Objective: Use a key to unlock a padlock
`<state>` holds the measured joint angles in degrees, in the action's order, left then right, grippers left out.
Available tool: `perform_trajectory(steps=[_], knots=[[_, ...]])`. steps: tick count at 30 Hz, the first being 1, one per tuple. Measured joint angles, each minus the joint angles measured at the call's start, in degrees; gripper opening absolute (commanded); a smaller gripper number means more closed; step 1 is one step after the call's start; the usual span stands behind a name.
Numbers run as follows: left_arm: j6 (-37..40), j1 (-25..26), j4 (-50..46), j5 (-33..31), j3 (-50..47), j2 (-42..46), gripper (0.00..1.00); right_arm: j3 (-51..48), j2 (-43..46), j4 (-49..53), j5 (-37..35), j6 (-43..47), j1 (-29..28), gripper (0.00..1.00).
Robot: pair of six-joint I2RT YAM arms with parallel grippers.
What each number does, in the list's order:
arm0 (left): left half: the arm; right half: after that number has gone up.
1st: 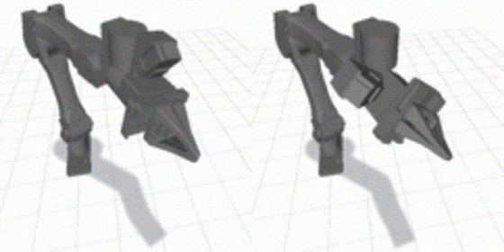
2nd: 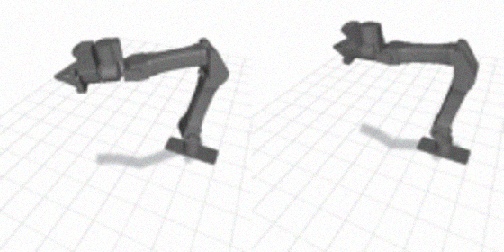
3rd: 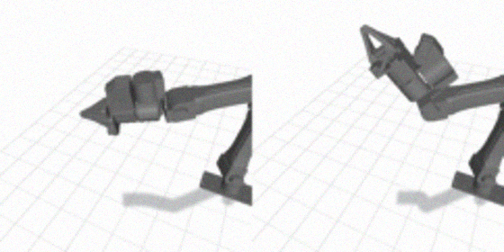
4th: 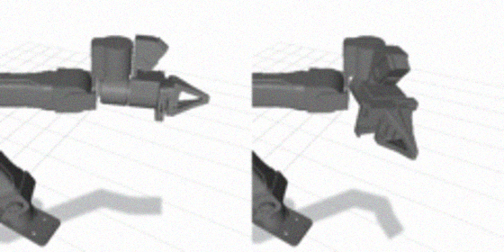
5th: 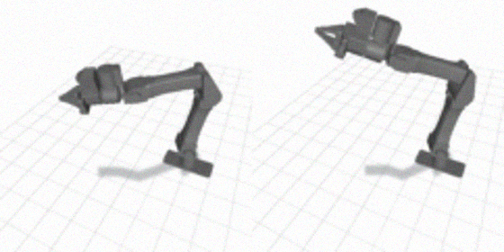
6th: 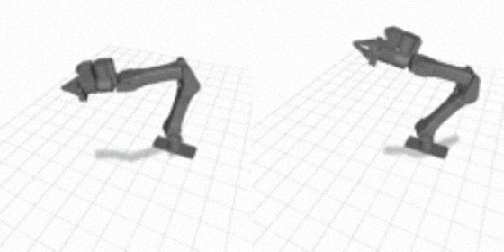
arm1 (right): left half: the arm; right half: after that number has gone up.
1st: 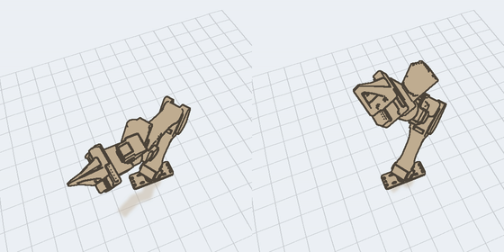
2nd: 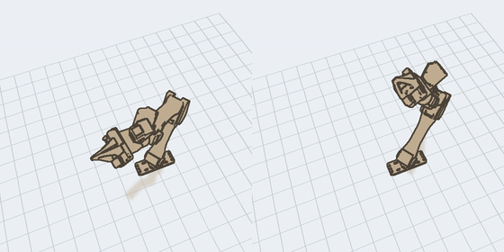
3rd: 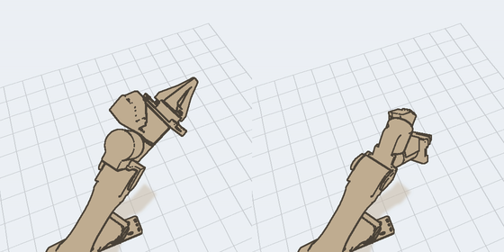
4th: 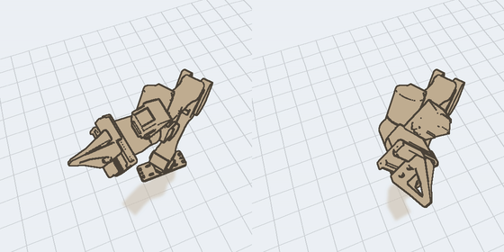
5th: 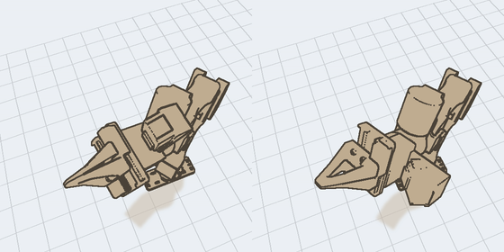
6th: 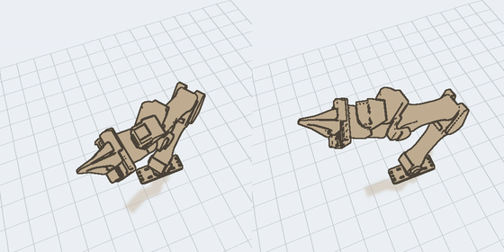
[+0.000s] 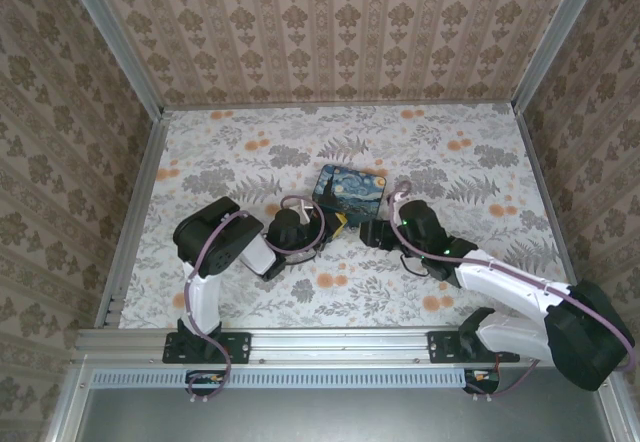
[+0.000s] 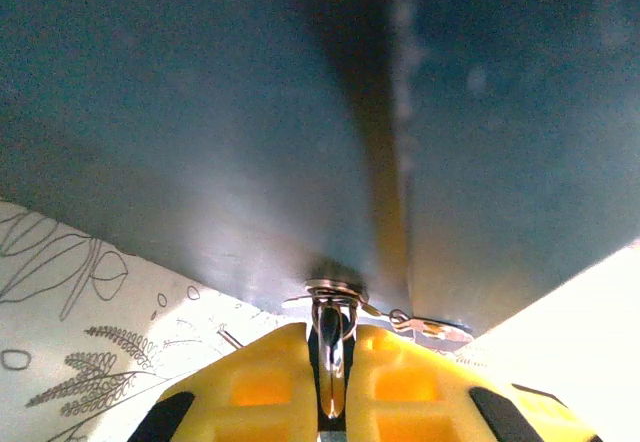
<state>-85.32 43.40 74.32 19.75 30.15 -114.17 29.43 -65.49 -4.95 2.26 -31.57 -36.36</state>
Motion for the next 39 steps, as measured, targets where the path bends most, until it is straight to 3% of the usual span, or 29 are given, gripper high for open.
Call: perform_trajectory(steps=[10, 25, 34, 39], knots=[[0.00, -0.04, 0.28, 0.09, 0.00, -0.13, 0.00, 5.73, -12.79, 5.25, -14.56, 13.75, -10.45, 0.55], [0.00, -0.37, 0.42, 1.01, 0.00, -0.26, 0.00, 11.96, -23.23, 5.14, -25.27, 21.88, -13.33, 0.50], [0.00, -0.37, 0.61, 1.05, 0.00, -0.33, 0.00, 16.55, -29.16, 5.22, -28.35, 23.54, -13.33, 0.38], [0.00, -0.44, 0.76, 0.96, 0.00, -0.39, 0.00, 18.80, -31.01, 5.62, -29.09, 24.13, -13.31, 0.16]])
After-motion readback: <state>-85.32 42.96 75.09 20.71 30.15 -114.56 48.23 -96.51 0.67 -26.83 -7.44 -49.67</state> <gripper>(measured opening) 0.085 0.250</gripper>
